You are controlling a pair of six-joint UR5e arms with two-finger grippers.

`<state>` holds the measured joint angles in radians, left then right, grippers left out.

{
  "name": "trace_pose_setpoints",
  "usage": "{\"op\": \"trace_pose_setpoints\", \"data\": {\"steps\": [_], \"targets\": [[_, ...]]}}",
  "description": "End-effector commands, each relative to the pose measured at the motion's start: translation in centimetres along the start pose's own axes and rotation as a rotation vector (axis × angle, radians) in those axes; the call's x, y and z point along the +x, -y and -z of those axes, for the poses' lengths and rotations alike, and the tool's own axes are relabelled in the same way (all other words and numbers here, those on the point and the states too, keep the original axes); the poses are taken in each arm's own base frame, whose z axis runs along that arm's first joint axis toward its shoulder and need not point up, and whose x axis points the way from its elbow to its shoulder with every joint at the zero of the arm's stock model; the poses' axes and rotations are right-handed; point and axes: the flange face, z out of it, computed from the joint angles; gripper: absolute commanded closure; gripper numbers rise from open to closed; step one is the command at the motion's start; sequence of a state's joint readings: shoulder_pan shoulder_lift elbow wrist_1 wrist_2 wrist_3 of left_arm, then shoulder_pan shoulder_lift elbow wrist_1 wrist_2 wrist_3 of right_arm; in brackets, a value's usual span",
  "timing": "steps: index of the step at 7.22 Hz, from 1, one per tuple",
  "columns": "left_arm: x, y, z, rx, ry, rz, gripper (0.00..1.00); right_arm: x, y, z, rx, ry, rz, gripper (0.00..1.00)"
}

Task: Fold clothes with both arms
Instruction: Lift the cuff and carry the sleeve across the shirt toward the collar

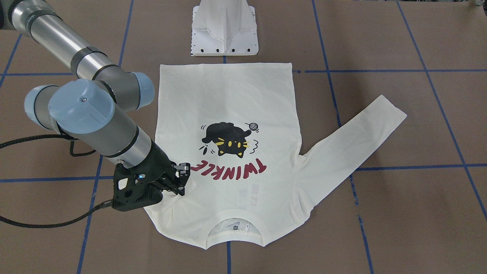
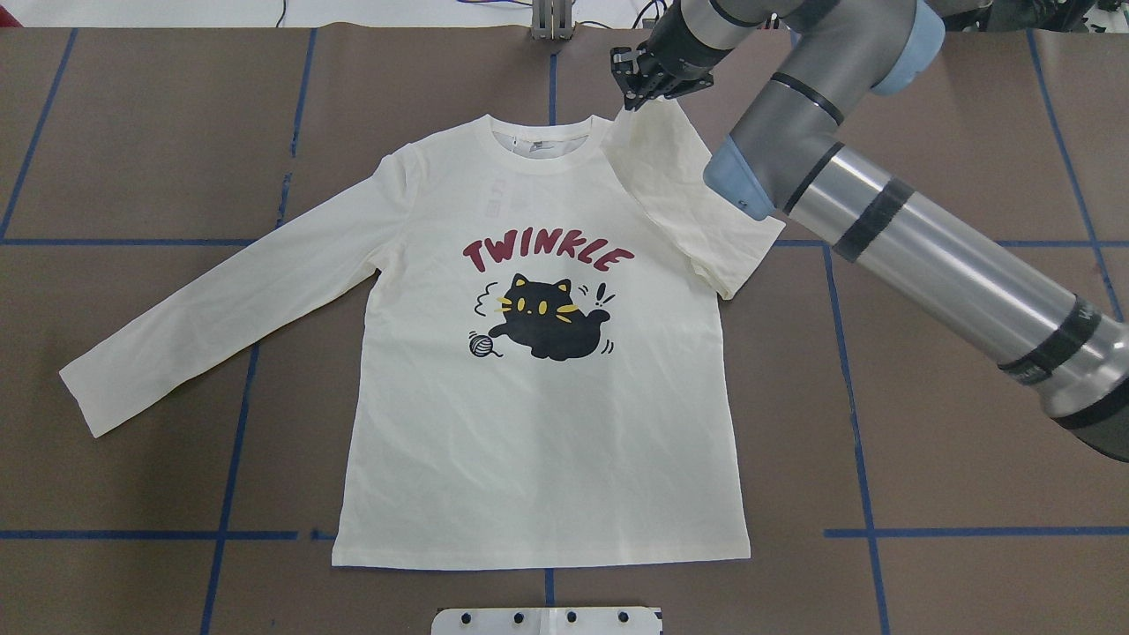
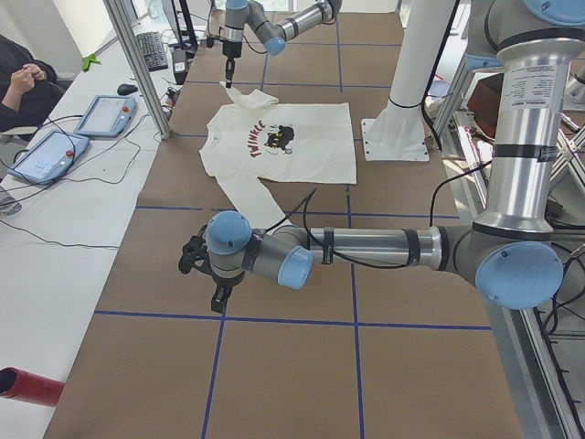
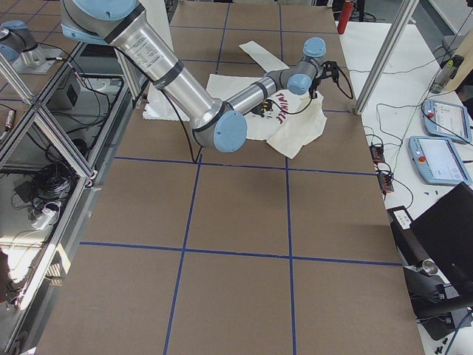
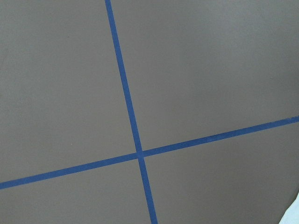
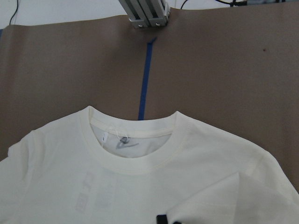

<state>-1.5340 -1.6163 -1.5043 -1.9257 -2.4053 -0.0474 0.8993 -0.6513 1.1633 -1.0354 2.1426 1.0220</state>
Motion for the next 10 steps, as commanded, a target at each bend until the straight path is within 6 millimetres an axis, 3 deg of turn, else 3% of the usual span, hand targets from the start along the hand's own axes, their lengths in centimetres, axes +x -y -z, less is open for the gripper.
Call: {"op": "trace_pose_setpoints", "data": {"steps": [1, 2, 3, 4, 5, 6, 9, 10], "targets": [[-0.3, 0.2, -0.3, -0.002, 0.0, 0.002, 0.0, -9.7, 0.0, -3.7, 0.056, 0.028, 0.058, 1.0], [-0.6, 0.2, -0.6, -0.006, 0.0, 0.005, 0.0, -13.0, -5.1, -9.7, 0.125, -0.018, 0.103, 1.0], [-1.0, 0.1, -0.8, 0.001, 0.0, 0.001, 0.0, -17.3, -5.3, -10.9, 0.159, 0.01, 0.119, 1.0], [-1.3, -0.1, -1.1, -0.003, 0.001, 0.004, 0.0, -18.2, -5.6, -11.2, 0.168, 0.023, 0.124, 1.0], [-1.4, -0.2, -1.2, -0.005, 0.001, 0.006, 0.0, -19.5, -7.7, -12.4, 0.204, 0.036, 0.143, 1.0], [-1.5, -0.3, -1.2, -0.006, 0.001, 0.007, 0.0, -20.5, -8.5, -12.2, 0.225, 0.087, 0.152, 1.0], [-1.5, -0.2, -1.2, -0.005, 0.001, 0.006, 0.0, -21.5, -10.1, -12.7, 0.216, 0.116, 0.149, 1.0], [-1.4, -0.2, -1.3, -0.006, 0.0, 0.005, 0.0, -21.6, -10.3, -12.9, 0.214, 0.116, 0.15, 0.74]]}}
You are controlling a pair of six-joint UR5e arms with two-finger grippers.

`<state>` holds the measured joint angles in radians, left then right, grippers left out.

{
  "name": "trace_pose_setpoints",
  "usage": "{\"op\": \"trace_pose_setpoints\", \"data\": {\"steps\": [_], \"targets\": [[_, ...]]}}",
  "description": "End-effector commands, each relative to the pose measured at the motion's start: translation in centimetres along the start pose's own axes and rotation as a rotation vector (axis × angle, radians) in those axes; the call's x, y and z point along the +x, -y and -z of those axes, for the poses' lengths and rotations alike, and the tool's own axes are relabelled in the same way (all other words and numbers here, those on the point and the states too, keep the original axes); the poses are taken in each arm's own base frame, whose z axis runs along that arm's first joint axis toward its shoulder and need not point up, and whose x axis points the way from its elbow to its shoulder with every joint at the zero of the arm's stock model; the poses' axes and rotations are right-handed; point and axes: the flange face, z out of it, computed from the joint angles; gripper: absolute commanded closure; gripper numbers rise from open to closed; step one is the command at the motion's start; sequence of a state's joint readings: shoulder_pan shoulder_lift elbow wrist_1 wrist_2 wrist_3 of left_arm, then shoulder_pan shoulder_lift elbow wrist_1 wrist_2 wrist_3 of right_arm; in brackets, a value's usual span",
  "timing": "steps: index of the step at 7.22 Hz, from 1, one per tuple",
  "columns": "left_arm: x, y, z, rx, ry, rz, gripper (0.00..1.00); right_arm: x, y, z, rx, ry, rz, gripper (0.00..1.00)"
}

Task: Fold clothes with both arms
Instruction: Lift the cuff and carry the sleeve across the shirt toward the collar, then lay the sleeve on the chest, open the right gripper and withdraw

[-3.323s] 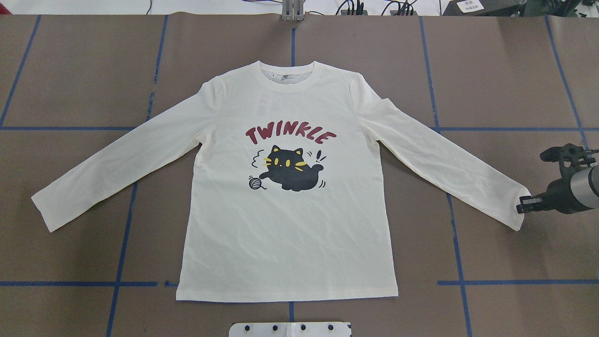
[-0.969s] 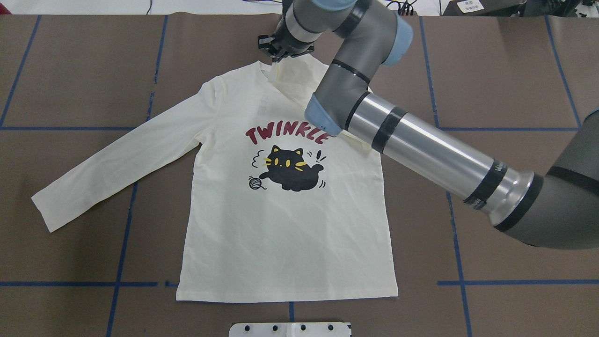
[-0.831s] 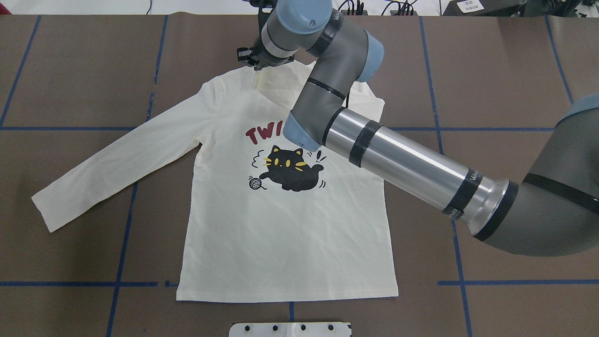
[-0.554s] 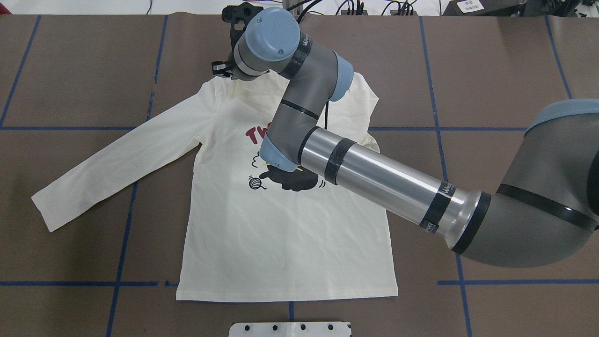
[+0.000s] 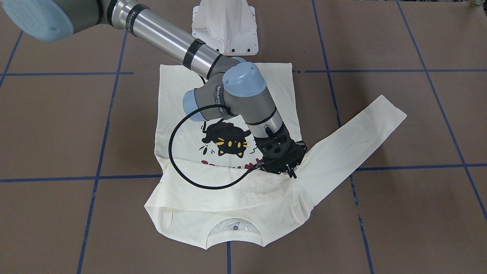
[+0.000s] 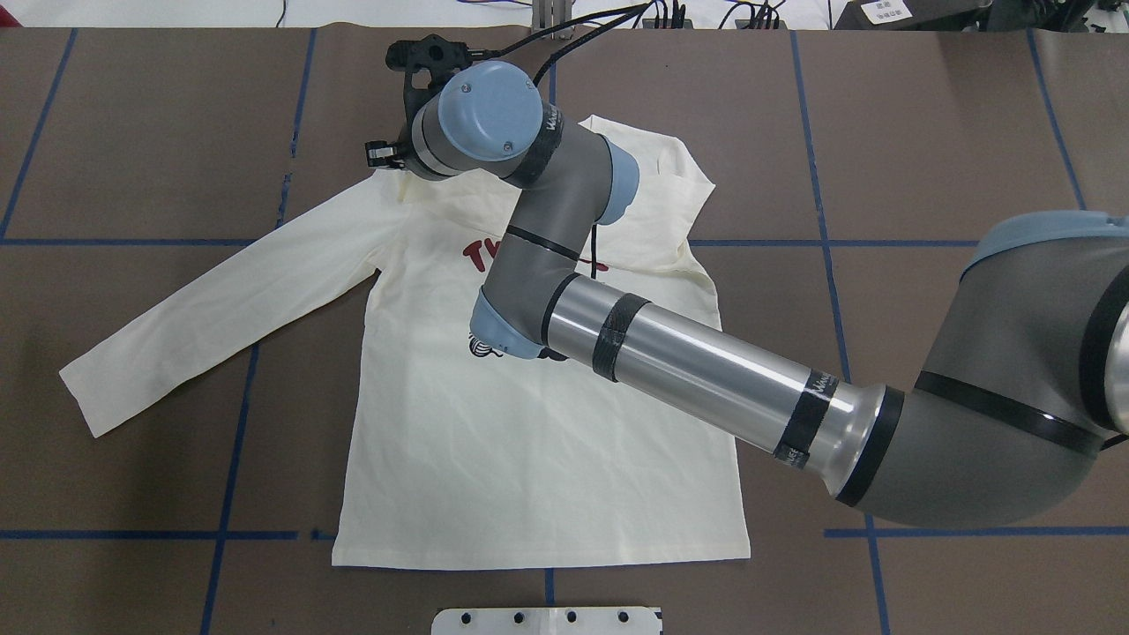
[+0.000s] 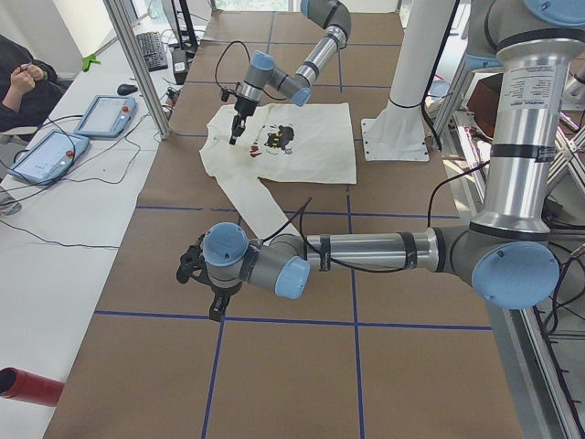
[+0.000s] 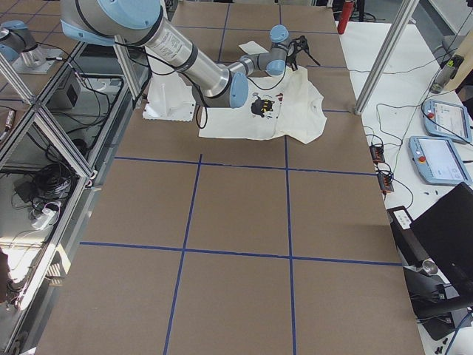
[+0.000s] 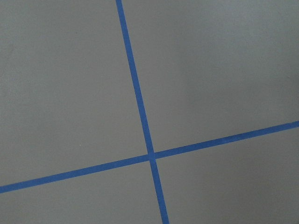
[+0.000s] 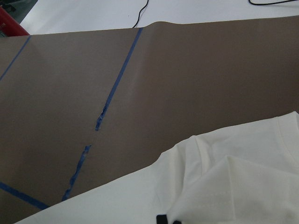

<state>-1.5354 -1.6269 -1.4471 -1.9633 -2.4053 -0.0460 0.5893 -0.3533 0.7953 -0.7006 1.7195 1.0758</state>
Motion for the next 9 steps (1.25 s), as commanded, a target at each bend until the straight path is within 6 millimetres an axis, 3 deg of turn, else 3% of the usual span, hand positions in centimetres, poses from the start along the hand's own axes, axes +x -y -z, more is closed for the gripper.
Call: {"op": "trace_pose_setpoints", "data": {"steps": [1, 2, 3, 5, 6, 7, 9], "targets": [[-0.1, 0.0, -0.2, -0.003, 0.0, 0.001, 0.0, -2.1, -0.7, 0.1, -0.004, 0.026, -0.039, 0.16], [-0.1, 0.0, -0.2, -0.003, 0.0, 0.001, 0.0, -4.0, -1.4, 0.2, 0.006, 0.037, -0.097, 0.02], [-0.2, 0.0, -0.2, -0.003, 0.0, 0.003, 0.0, -4.8, -1.7, 0.2, 0.015, 0.038, -0.174, 0.01], [0.0, 1.3, -0.1, 0.002, -0.001, 0.029, 0.0, -4.2, -1.9, -0.4, -0.021, -0.036, -0.21, 0.01], [0.9, 1.7, 0.6, 0.049, -0.006, 0.078, 0.0, -3.4, -1.8, 0.3, -0.063, -0.094, -0.223, 0.01], [1.9, 1.6, 0.1, 0.082, -0.011, 0.091, 0.0, -0.4, -1.6, 2.2, -0.131, -0.169, -0.237, 0.01], [7.0, 2.2, -2.9, 0.065, 0.001, 0.193, 0.0, 7.3, 1.7, 7.0, -0.257, -0.277, -0.316, 0.0]]}}
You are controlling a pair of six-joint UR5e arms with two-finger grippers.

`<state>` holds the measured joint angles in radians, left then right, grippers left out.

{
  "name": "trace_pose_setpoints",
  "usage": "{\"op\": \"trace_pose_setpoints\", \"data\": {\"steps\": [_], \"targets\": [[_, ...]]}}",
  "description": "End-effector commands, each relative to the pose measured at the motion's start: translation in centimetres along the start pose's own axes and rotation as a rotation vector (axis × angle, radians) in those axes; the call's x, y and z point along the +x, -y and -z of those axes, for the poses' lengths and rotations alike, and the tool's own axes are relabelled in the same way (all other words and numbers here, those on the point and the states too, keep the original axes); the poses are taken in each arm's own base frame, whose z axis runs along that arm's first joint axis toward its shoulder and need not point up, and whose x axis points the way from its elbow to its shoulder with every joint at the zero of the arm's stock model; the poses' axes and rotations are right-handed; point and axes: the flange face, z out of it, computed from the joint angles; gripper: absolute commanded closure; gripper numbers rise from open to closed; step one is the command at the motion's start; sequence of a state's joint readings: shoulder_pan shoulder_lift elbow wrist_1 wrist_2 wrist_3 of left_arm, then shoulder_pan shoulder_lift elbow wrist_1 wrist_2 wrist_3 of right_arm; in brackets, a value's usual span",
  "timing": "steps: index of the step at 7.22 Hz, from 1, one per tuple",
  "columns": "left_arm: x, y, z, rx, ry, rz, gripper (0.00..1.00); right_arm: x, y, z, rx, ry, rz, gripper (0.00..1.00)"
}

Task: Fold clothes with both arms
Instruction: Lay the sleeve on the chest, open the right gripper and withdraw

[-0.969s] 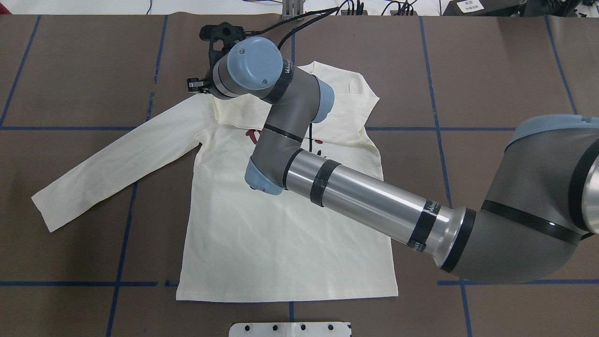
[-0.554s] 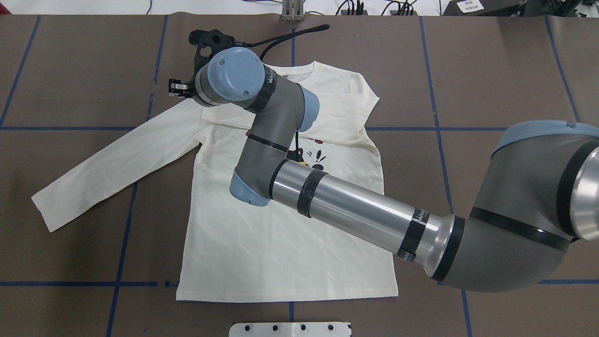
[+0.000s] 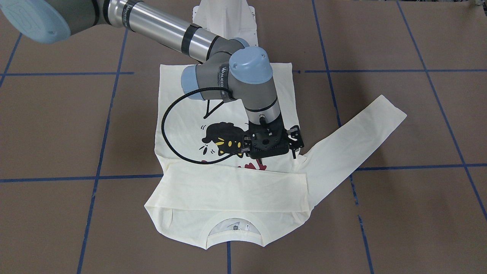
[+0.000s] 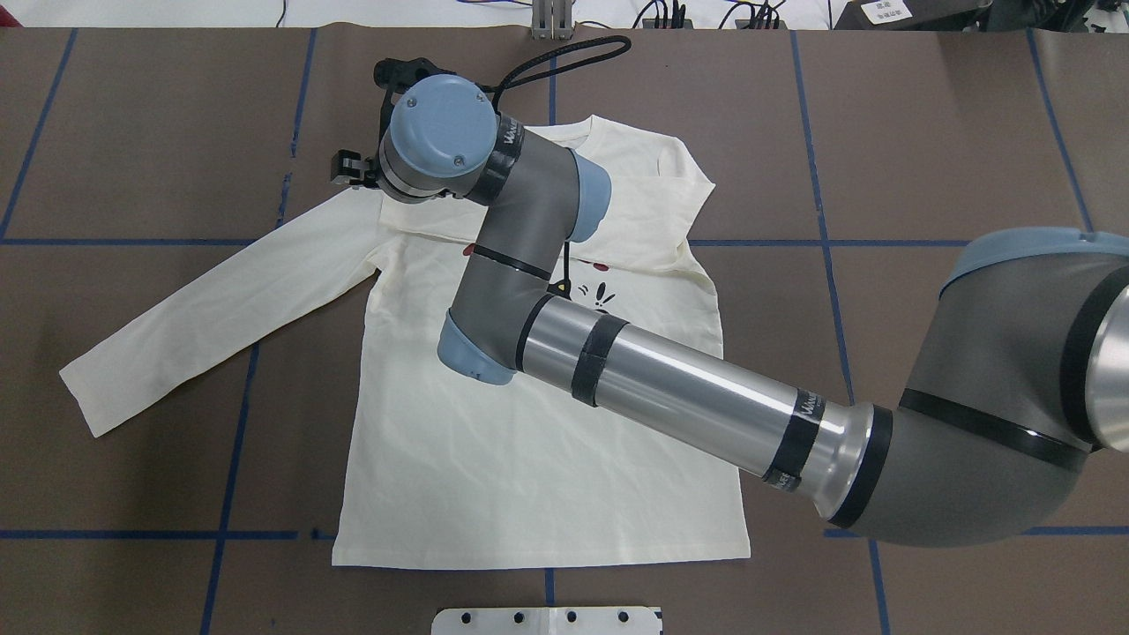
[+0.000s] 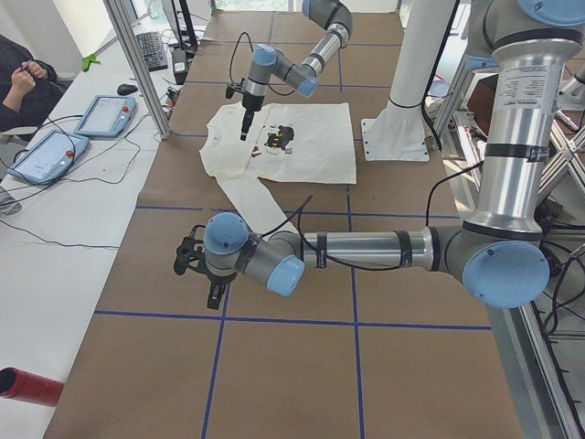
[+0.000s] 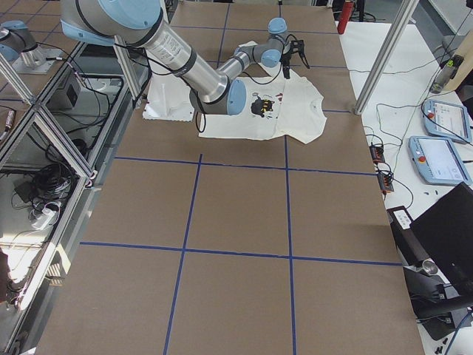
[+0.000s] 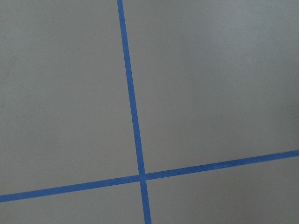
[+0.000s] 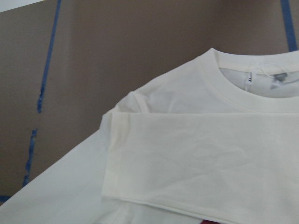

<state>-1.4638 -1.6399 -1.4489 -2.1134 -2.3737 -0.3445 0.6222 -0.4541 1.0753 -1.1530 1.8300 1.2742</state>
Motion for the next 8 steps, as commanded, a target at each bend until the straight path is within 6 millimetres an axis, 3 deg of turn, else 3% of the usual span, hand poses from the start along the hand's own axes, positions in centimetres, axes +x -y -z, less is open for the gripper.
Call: {"op": "trace_pose_setpoints", "data": {"steps": [1, 3, 4, 5, 6, 8], "targets": [[6.9, -2.4, -1.8, 0.002, 0.0, 0.136, 0.0, 9.8, 4.5, 3.3, -0.117, -0.124, -0.06, 0.0], [11.6, -9.4, -2.9, 0.05, -0.006, 0.261, 0.0, 21.6, 3.7, 6.3, -0.141, -0.203, 0.081, 0.0], [14.0, -11.7, -5.2, 0.053, 0.003, 0.317, 0.0, 27.6, 4.1, 8.5, -0.151, -0.207, 0.125, 0.0], [15.1, -14.4, -6.9, 0.06, -0.005, 0.368, 0.0, 32.8, 3.6, 10.3, -0.185, -0.198, 0.149, 0.0], [16.3, -16.3, -8.3, 0.053, -0.016, 0.44, 0.0, 36.5, 2.5, 11.9, -0.197, -0.196, 0.193, 0.0], [17.7, -19.1, -10.6, 0.063, 0.021, 0.52, 0.0, 39.9, 1.3, 12.5, -0.22, -0.196, 0.21, 0.0]]}}
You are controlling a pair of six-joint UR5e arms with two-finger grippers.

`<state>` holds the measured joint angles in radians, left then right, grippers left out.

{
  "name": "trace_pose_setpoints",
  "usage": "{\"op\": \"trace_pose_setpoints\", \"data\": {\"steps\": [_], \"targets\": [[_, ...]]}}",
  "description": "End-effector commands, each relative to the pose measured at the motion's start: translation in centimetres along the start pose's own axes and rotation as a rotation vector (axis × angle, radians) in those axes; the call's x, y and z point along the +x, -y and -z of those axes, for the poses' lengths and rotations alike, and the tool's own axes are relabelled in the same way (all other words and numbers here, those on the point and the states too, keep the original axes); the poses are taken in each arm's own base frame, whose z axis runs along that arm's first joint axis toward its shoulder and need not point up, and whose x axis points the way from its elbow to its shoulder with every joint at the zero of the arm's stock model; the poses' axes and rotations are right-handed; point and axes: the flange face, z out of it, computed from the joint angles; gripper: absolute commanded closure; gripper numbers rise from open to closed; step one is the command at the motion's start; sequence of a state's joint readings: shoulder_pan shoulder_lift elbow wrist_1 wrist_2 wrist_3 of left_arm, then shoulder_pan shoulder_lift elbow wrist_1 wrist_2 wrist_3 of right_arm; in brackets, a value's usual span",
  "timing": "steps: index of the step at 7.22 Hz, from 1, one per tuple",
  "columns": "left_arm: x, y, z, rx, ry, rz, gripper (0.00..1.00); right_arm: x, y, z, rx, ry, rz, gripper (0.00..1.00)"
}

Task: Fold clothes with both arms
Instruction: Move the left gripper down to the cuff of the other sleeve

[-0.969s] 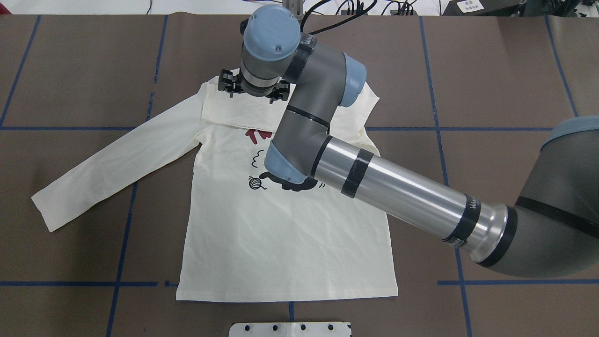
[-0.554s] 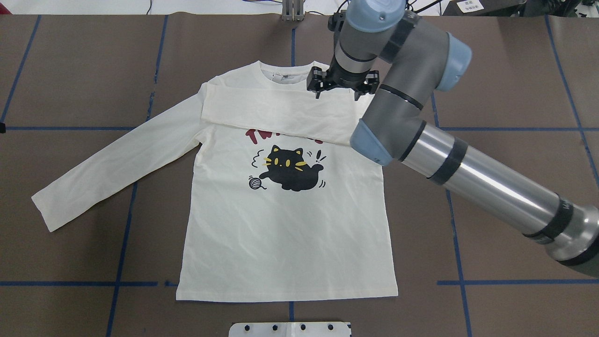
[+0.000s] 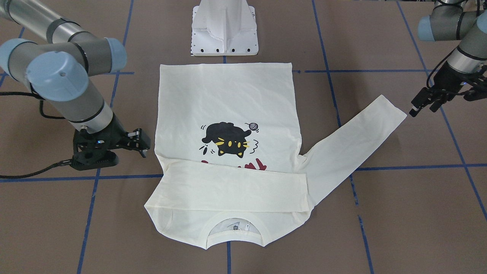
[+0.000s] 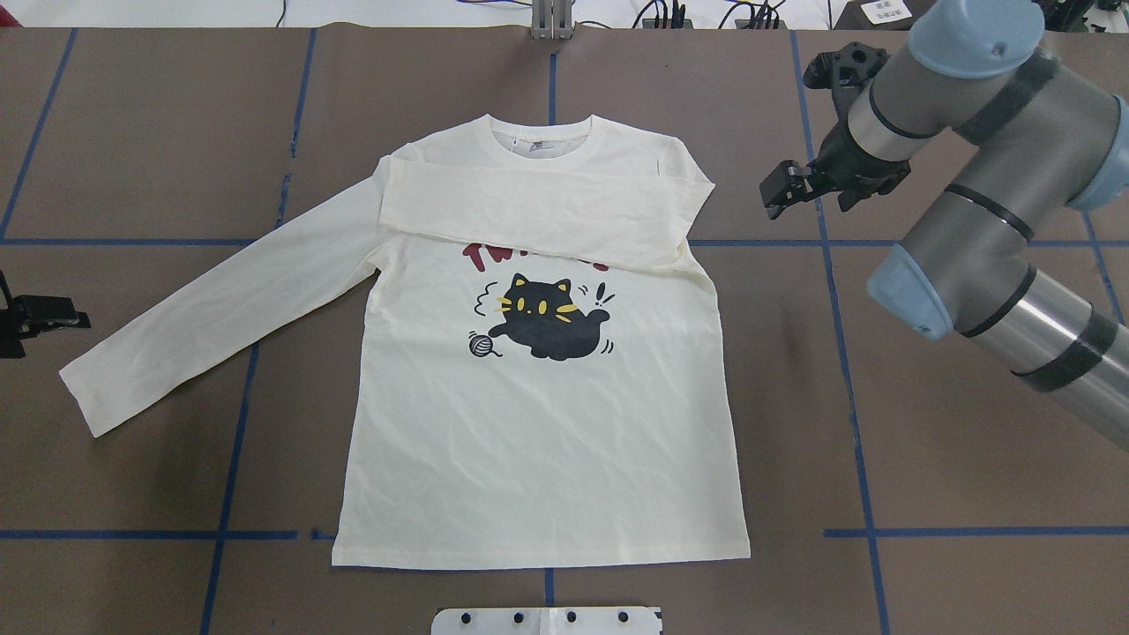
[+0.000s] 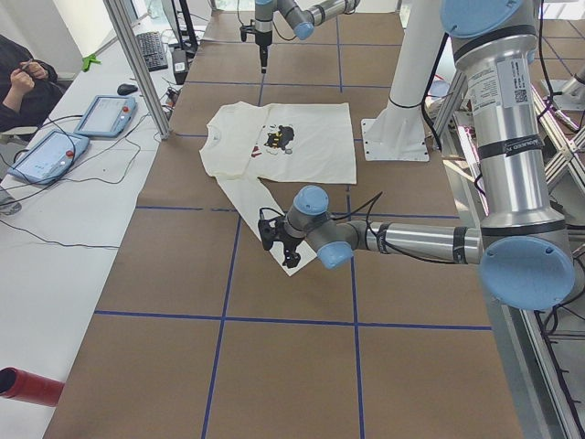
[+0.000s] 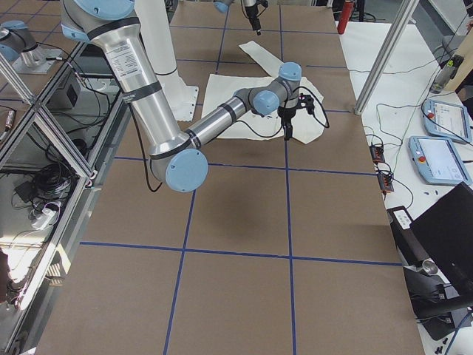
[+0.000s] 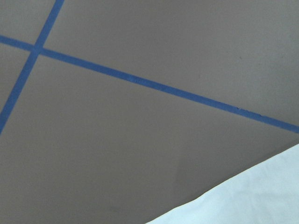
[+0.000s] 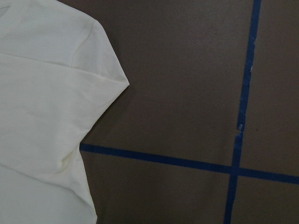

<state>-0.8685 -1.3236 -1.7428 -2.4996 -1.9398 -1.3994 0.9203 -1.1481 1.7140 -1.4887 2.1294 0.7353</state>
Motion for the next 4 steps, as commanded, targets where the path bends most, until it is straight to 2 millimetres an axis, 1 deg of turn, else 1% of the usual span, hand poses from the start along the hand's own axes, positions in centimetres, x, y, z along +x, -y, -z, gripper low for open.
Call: {"op": "trace_pose_setpoints", "data": {"steps": [1, 3, 4], "targets": [[-0.8, -3.3, -1.7, -0.015, 0.037, 0.052, 0.0, 2.0, -1.4, 0.0, -0.012, 0.0, 0.015, 0.0], [-0.9, -5.2, -3.0, -0.025, 0.063, 0.036, 0.0, 2.0, -1.5, 0.1, -0.01, -0.001, 0.014, 0.0], [-0.9, -5.2, -3.3, -0.008, 0.066, 0.03, 0.01, 2.0, -1.5, 0.0, -0.011, -0.001, 0.013, 0.0]]}}
